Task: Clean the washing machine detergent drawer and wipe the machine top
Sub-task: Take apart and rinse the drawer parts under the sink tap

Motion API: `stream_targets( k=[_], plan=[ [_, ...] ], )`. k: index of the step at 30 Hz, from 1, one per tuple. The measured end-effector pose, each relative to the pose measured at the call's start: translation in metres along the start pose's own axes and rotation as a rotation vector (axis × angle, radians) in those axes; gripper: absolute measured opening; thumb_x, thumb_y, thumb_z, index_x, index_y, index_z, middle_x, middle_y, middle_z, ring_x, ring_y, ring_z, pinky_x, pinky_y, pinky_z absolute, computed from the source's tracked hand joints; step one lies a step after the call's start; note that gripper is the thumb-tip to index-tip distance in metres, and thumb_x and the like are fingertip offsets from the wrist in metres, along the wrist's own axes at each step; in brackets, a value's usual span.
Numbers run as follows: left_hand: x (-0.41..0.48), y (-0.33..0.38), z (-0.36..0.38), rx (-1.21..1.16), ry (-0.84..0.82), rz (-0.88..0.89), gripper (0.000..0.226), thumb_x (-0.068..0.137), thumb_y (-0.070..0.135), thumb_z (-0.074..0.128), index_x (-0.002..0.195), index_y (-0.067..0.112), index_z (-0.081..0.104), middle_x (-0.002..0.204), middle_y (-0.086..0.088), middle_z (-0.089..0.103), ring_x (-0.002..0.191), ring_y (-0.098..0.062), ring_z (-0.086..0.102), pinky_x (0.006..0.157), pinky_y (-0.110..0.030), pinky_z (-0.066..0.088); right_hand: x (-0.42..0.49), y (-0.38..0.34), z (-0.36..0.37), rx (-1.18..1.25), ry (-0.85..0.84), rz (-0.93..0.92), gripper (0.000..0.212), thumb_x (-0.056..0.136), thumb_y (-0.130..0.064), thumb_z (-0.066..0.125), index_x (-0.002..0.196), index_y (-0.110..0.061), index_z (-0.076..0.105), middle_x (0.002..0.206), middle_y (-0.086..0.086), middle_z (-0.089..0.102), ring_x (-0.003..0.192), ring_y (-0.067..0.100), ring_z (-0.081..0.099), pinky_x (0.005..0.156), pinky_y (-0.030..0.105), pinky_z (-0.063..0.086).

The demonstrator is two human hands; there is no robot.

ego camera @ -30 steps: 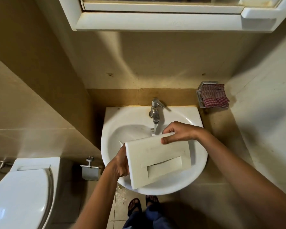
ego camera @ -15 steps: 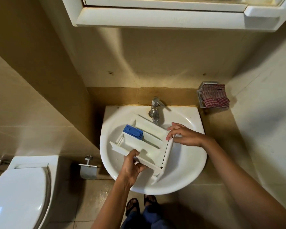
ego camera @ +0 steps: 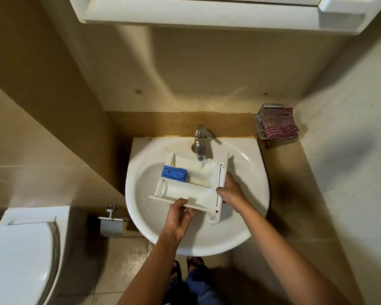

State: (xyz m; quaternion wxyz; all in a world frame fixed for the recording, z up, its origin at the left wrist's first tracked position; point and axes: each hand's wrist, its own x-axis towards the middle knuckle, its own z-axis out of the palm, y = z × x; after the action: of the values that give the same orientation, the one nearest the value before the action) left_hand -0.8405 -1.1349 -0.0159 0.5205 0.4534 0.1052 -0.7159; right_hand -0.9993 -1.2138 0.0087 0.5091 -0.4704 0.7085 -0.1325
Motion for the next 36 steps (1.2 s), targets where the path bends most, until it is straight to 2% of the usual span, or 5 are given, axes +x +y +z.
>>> stream_targets(
  k=[7, 12, 18, 26, 36],
  plan=[
    [0.006, 0.015, -0.006, 0.169, 0.199, 0.004, 0.018, 0.086, 0.000, 0.065, 0.103, -0.004, 0.059, 0.097, -0.018, 0.062, 0.084, -0.029, 0.064, 0.074, -0.041, 0.059, -0.013, 0.014, 0.008, 0.017, 0.219, -0.169, 0.056, 0.083, 0.011, 0.036, 0.133, -0.012, 0.040, 0.120, 0.009, 0.060, 0.096, 0.019, 0.058, 0.074, 0.021, 0.043],
    [0.015, 0.041, -0.020, 0.292, 0.346, 0.077, 0.026, 0.088, 0.013, 0.066, 0.107, 0.000, 0.055, 0.091, -0.017, 0.061, 0.079, -0.028, 0.062, 0.080, -0.040, 0.056, -0.013, 0.018, 0.010, 0.001, 0.271, -0.223, 0.062, 0.084, 0.011, 0.037, 0.141, -0.013, 0.037, 0.125, 0.009, 0.059, 0.108, 0.025, 0.060, 0.083, 0.023, 0.047],
    [0.014, 0.073, -0.027, 0.535, 0.183, -0.120, 0.049, 0.089, 0.045, 0.055, 0.103, -0.002, 0.059, 0.089, -0.014, 0.054, 0.079, -0.024, 0.052, 0.077, -0.033, 0.047, -0.011, 0.016, -0.001, -0.027, 0.287, -0.228, 0.057, 0.084, 0.010, 0.038, 0.135, -0.015, 0.044, 0.117, 0.007, 0.061, 0.099, 0.021, 0.061, 0.077, 0.021, 0.045],
    [0.000, 0.076, -0.018, 0.957, 0.116, -0.129, 0.025, 0.090, 0.030, 0.064, 0.108, 0.012, 0.061, 0.089, -0.007, 0.059, 0.079, -0.020, 0.056, 0.071, -0.030, 0.050, -0.004, 0.021, -0.006, 0.026, 0.191, -0.227, 0.057, 0.082, 0.009, 0.042, 0.129, -0.020, 0.054, 0.099, -0.004, 0.066, 0.088, 0.016, 0.064, 0.065, 0.014, 0.049],
    [-0.039, 0.092, -0.020, 1.048, 0.132, 0.022, 0.057, 0.068, 0.041, 0.077, 0.116, 0.020, 0.054, 0.104, -0.008, 0.070, 0.091, -0.023, 0.068, 0.065, -0.031, 0.053, 0.014, 0.023, 0.001, 0.294, -0.096, -0.060, 0.051, 0.077, 0.017, 0.045, 0.116, -0.011, 0.061, 0.105, 0.005, 0.070, 0.096, 0.024, 0.066, 0.080, 0.034, 0.052]
  ],
)
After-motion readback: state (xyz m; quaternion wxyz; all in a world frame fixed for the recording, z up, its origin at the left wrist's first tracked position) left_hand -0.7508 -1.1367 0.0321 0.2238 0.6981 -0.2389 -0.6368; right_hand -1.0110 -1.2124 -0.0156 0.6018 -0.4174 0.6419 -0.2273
